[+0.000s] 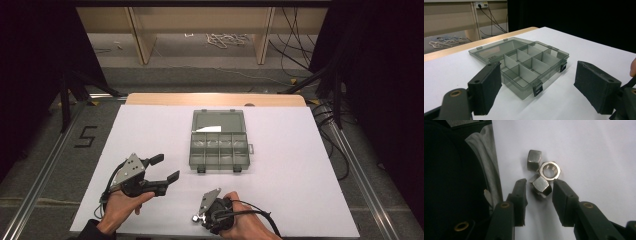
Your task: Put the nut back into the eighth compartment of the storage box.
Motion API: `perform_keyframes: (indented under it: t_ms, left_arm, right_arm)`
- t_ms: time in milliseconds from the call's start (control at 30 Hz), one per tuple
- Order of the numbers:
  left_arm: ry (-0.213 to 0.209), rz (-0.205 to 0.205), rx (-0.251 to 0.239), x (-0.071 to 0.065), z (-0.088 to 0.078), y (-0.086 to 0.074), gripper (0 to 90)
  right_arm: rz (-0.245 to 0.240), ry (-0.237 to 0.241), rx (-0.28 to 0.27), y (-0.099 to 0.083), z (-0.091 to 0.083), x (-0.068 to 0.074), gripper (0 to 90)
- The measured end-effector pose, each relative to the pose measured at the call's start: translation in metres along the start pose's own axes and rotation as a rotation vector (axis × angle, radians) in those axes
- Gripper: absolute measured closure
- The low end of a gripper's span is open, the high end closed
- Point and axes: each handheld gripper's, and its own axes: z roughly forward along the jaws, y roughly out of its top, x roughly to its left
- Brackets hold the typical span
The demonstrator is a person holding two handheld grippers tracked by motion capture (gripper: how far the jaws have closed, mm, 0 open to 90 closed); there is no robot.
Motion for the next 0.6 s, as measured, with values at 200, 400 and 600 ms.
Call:
perform_keyframes:
  t_ms: [200, 400, 600]
  left_arm:
    - [-0.001, 0.001, 0.000, -0.0001, 0.0000, -0.0001, 21.3]
    - [-0.002, 0.003, 0.001, -0.0002, 0.0000, -0.0002, 22.0]
    - [-0.001, 0.000, 0.003, -0.0004, -0.0001, -0.0004, 22.2]
  right_arm:
    - [0.001, -0.012, 0.006, 0.0002, 0.0002, 0.0005, 69.5]
    - [-0.031, -0.014, 0.010, 0.0002, 0.0006, 0.0013, 76.7]
    - [-0.056, -0.013, 0.020, 0.0007, -0.0025, 0.0025, 78.5]
